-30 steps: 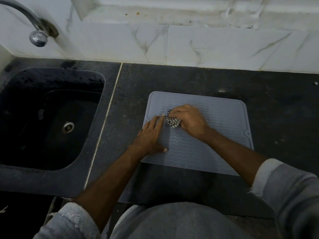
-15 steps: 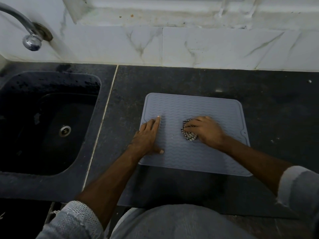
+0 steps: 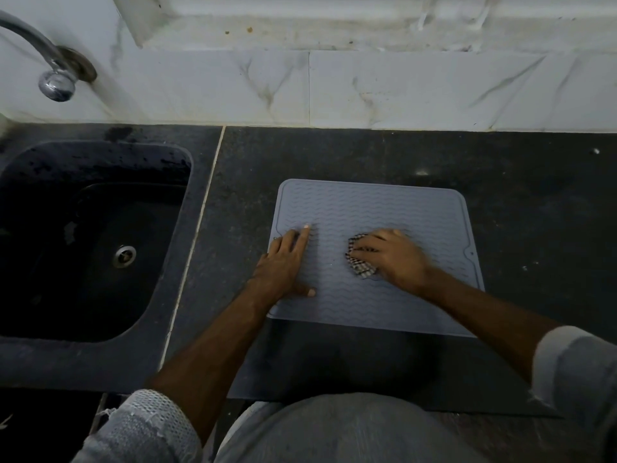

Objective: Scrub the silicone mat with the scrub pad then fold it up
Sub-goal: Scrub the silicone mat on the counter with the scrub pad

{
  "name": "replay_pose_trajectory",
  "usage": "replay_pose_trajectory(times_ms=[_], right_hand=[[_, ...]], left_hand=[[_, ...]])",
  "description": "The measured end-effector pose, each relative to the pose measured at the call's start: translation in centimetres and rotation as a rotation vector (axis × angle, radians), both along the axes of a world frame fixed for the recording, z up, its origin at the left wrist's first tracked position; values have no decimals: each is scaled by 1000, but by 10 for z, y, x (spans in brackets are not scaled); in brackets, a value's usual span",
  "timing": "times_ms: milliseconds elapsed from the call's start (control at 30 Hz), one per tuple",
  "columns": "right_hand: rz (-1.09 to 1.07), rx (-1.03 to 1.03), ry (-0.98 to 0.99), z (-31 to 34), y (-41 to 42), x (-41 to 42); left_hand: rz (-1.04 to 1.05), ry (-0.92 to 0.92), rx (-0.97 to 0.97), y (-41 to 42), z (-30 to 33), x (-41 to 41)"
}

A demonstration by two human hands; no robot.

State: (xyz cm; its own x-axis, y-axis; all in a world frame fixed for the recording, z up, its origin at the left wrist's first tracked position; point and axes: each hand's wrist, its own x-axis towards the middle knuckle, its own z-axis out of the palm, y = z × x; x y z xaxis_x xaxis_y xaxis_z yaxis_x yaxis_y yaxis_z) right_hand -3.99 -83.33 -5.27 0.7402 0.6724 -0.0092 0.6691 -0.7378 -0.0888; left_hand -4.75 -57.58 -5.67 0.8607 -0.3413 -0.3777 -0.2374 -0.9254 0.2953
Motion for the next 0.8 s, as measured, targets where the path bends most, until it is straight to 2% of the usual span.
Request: replay_pose_trajectory(times_ms=[200,367,633,800], right_hand=[[-54,47,0,7,21,8],[91,63,10,0,71,5],[80,34,-62,-1,-10,-10],[30,79,-56,7,20,0]], left_hand=[[-4,12,21,-2,1,2],[7,11,42,-3,1,2],[2,26,28,-1,2,0],[-4,23,42,-2,1,2]])
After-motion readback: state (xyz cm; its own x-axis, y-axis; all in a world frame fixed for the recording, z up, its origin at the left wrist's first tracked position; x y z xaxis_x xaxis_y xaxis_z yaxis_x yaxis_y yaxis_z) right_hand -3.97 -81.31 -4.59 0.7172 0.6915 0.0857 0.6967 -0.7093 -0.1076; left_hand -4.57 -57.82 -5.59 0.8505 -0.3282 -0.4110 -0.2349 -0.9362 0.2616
